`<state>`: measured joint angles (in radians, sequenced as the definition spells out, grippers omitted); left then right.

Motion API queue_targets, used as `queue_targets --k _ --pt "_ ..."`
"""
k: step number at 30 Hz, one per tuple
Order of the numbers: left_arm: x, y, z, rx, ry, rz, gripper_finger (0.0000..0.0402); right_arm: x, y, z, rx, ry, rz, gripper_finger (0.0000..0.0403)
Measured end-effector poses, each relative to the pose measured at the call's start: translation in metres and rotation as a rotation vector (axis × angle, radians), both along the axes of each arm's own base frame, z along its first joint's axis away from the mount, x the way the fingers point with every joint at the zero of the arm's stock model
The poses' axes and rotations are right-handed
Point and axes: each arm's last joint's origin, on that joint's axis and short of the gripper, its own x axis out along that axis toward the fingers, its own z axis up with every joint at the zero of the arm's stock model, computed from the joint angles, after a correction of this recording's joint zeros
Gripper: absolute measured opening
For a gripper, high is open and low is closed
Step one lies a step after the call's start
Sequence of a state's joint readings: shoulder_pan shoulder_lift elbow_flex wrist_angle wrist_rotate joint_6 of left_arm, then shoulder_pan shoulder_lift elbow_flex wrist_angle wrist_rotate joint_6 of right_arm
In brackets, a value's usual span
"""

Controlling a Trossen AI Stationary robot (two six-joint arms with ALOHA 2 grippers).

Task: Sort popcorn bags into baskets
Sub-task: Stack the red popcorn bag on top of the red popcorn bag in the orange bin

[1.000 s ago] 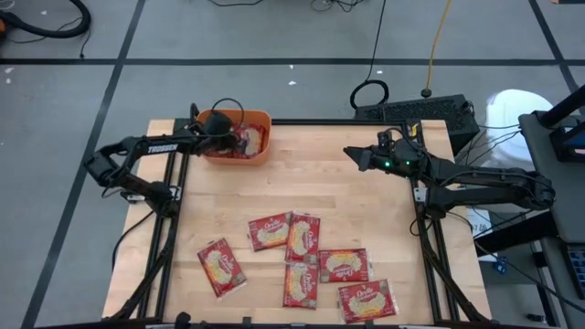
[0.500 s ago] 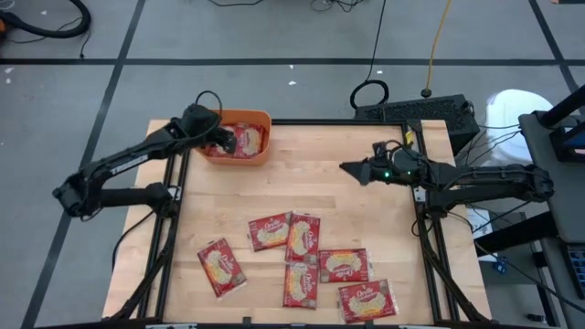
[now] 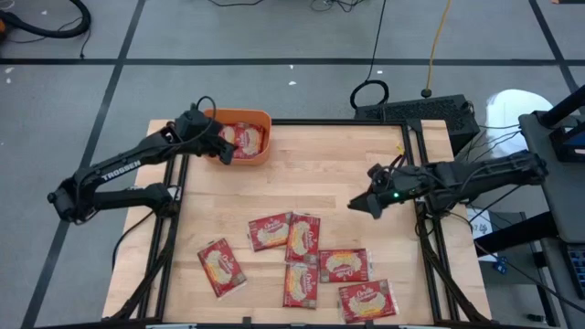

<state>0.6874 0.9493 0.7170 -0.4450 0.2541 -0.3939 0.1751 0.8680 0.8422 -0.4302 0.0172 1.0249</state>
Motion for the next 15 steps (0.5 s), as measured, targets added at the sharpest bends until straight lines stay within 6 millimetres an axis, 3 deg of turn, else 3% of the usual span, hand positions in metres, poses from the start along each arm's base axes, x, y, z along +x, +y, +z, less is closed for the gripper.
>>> queue_targets --k 8,15 --pt "0.021 -0.029 0.004 -0.071 -0.063 -0.082 0.0024 -0.019 0.019 0.033 -0.026 0.203 0.321 0.0146" --pt "0.042 -0.062 0.015 -0.087 -0.193 -0.069 0.0024 -0.033 0.036 0.025 -0.14 0.281 0.561 0.0146"
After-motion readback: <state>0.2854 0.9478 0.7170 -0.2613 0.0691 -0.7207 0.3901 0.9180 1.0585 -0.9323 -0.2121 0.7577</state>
